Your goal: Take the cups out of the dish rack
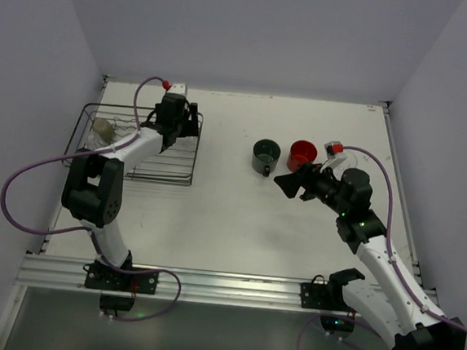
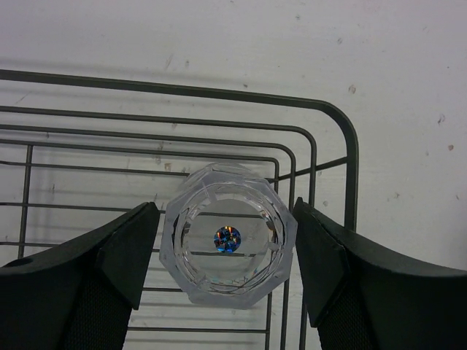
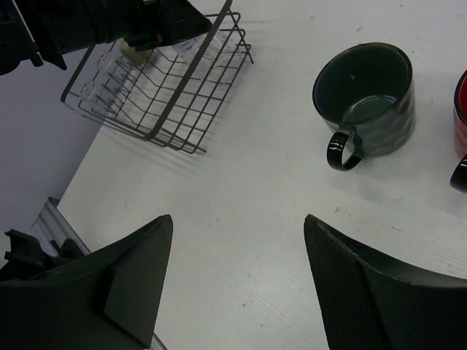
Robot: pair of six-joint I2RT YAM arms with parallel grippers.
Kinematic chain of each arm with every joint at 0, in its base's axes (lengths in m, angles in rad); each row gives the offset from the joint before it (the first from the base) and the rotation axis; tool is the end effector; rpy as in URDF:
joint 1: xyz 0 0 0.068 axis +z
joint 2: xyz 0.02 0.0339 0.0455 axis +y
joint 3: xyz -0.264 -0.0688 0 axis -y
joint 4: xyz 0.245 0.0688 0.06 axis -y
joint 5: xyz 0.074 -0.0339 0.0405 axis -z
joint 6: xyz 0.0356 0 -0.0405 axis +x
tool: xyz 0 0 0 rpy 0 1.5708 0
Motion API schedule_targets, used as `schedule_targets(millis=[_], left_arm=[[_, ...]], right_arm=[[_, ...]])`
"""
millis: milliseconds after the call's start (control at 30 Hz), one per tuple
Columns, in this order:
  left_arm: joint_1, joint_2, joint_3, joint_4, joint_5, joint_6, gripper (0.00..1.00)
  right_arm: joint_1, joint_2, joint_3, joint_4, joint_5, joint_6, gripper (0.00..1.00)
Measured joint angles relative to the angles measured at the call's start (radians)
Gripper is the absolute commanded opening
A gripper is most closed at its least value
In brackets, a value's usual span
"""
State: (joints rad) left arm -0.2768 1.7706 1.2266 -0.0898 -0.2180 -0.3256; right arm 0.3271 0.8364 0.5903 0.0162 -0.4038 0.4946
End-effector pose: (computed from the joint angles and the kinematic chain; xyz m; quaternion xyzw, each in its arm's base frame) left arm 0.3876 -0.1021 0.2324 -0.0707 0.8855 -0.0405 0.4575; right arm 0.1842 0.0773 0.2836 -0.0599 0.7754 0.3872 0.4953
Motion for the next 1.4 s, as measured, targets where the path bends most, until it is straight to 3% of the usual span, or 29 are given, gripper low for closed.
schedule_targets(millis=[100,133,233,433,567,667,933,1067,1233,1400], left_arm=[[0.000,0.013,0.000,-0.001,-0.025,0.005,0.72],[0.000,0.017,0.000,-0.001,-0.034,0.006,0.64],[0.000,0.019,0.000,0.000,-0.056,0.010,0.53],[0.000,-0.032,0.000,-0.028,-0.056,0.013,0.43],[0.000,-0.194,-0.016,-0.046,0.006,-0.010,0.40],[0.000,-0.413,-0.068,-0.023,0.117,-0.068,0.40],[0.000,-0.902,-0.388,0.254,0.534,-0.340,0.38],[0.001,-1.006,-0.544,0.365,0.653,-0.484,0.37],[0.001,-1.019,-0.659,0.505,0.761,-0.632,0.37],[0.002,-1.019,-0.695,0.614,0.801,-0.701,0.37]], right_arm=[[0.000,0.000,0.000,0.000,0.001,0.000,0.76],[0.000,0.000,0.000,0.000,0.001,0.000,0.78],[0.002,-0.002,0.000,0.000,0.000,0.003,0.82],[0.023,-0.007,0.000,0.023,-0.011,0.040,0.86],[0.058,-0.005,0.000,0.089,-0.036,0.109,0.86],[0.108,0.007,0.000,0.187,-0.057,0.175,0.86],[0.203,0.188,0.063,0.437,-0.138,0.307,0.91],[0.230,0.277,0.133,0.514,-0.167,0.345,0.94],[0.291,0.349,0.227,0.579,-0.192,0.359,0.94],[0.345,0.410,0.285,0.608,-0.198,0.369,0.86]])
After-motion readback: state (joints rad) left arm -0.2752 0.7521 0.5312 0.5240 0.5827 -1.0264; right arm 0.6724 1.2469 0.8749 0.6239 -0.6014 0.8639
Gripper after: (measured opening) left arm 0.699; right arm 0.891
